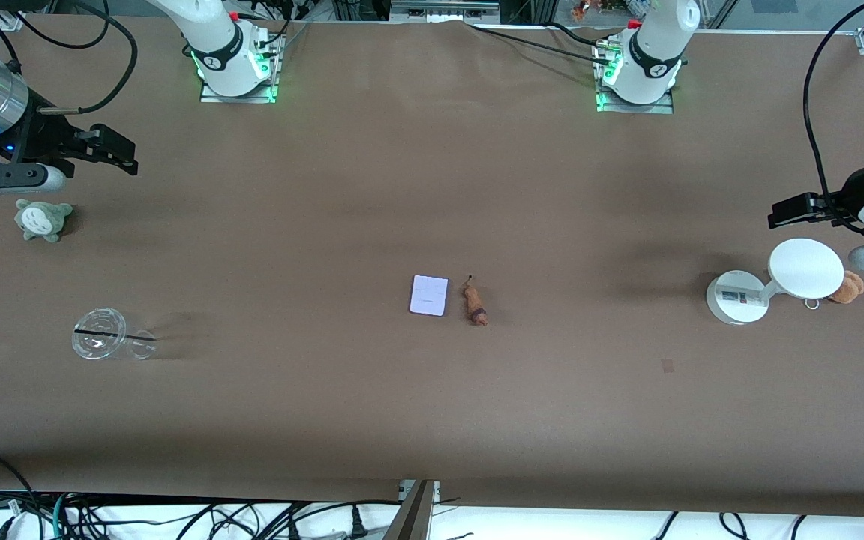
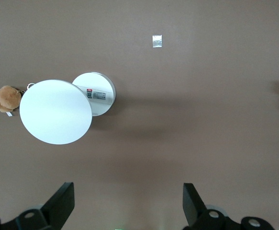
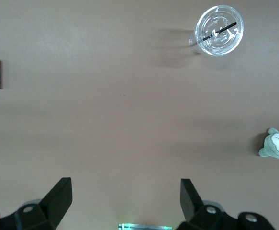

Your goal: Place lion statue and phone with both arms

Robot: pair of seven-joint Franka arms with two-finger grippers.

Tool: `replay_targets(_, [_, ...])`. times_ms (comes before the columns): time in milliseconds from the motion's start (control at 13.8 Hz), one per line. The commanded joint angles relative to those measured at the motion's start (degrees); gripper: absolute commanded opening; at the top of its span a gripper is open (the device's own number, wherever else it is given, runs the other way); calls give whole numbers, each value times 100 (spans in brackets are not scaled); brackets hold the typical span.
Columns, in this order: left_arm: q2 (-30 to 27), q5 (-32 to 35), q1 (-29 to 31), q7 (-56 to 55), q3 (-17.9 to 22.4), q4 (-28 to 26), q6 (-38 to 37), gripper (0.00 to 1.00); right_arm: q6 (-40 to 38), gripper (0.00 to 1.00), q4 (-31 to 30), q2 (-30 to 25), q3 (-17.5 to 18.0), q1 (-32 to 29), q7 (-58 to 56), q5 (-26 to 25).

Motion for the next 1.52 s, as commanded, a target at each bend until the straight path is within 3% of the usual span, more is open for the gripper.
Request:
replay_targets(0, [-217, -53, -123, 36, 127, -231, 138, 100, -105, 100, 69, 4, 56, -49, -5, -48])
replay_targets(1449, [125, -140, -166, -164, 48, 33, 129, 100, -122, 100, 69, 21, 30, -75, -74, -57])
